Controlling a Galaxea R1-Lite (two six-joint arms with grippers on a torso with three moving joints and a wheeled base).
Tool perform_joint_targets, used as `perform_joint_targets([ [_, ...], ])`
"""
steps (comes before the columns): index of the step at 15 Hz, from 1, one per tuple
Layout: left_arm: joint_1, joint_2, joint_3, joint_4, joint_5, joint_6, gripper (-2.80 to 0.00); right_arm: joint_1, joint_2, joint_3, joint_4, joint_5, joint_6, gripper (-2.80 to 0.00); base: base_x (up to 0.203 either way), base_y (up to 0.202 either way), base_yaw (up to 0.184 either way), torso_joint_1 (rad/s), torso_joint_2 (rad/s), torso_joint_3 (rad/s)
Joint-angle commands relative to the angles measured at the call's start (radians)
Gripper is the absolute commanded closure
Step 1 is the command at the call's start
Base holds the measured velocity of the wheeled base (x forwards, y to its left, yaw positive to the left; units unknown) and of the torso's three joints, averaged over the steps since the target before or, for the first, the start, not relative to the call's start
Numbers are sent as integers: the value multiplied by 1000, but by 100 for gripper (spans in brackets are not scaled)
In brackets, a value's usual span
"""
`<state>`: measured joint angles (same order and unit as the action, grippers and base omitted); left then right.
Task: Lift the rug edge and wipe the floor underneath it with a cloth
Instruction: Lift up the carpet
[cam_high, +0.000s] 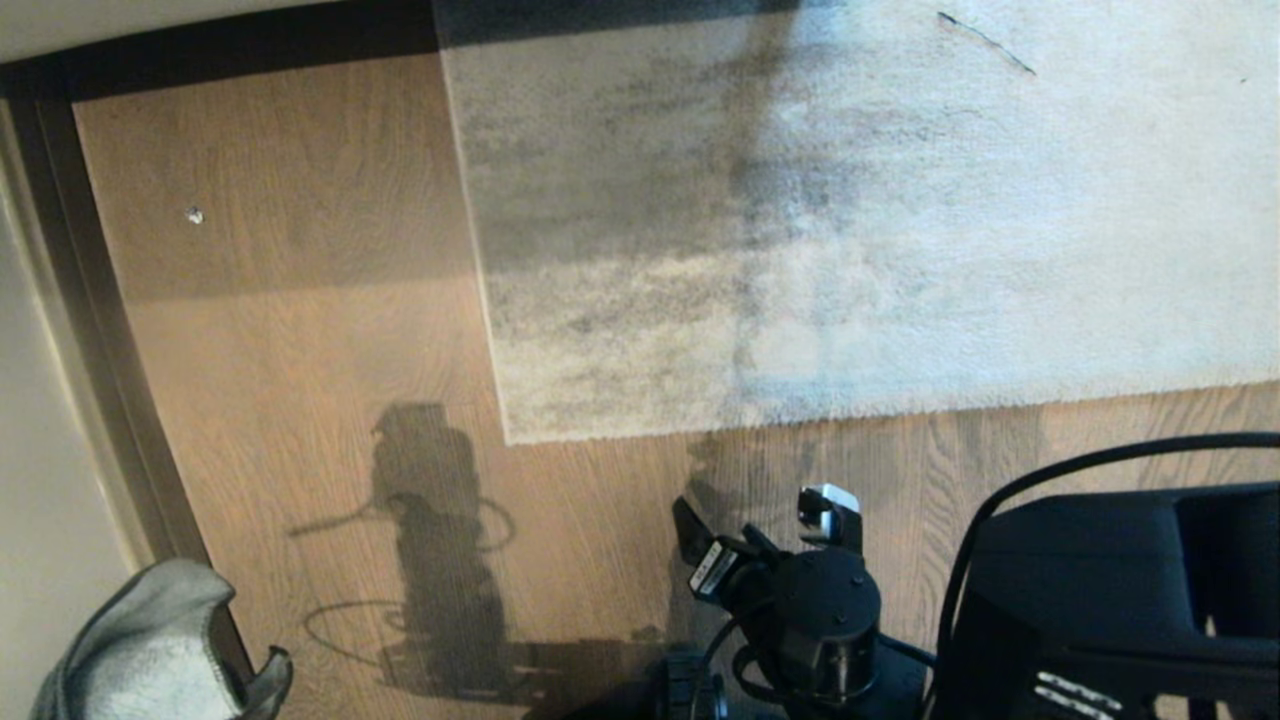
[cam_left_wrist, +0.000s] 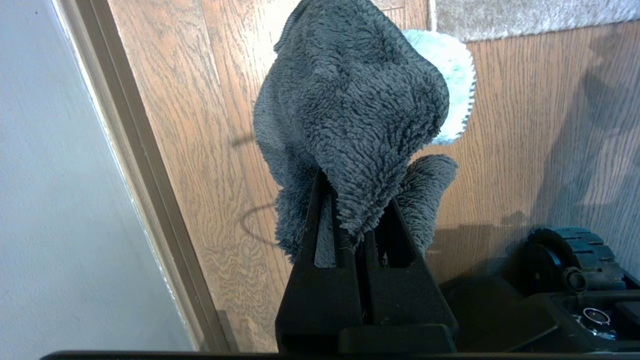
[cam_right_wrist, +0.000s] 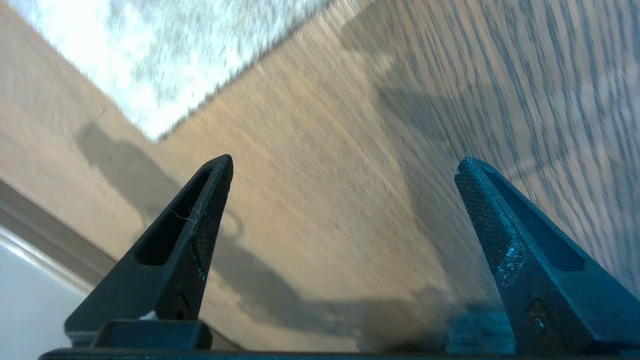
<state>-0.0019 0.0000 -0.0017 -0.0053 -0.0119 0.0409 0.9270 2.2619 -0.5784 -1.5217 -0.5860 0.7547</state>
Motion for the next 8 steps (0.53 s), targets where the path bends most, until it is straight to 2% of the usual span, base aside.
perform_joint_targets([
  [1, 0, 0, 0, -1, 0, 1, 0, -14, 33, -43, -43, -3, 6, -280, 0, 0, 0, 0, 0, 0],
  [8, 0, 0, 0, -1, 0, 1, 0, -41, 109, -209, -43, -2, 6, -280, 0, 0, 0, 0, 0, 0],
])
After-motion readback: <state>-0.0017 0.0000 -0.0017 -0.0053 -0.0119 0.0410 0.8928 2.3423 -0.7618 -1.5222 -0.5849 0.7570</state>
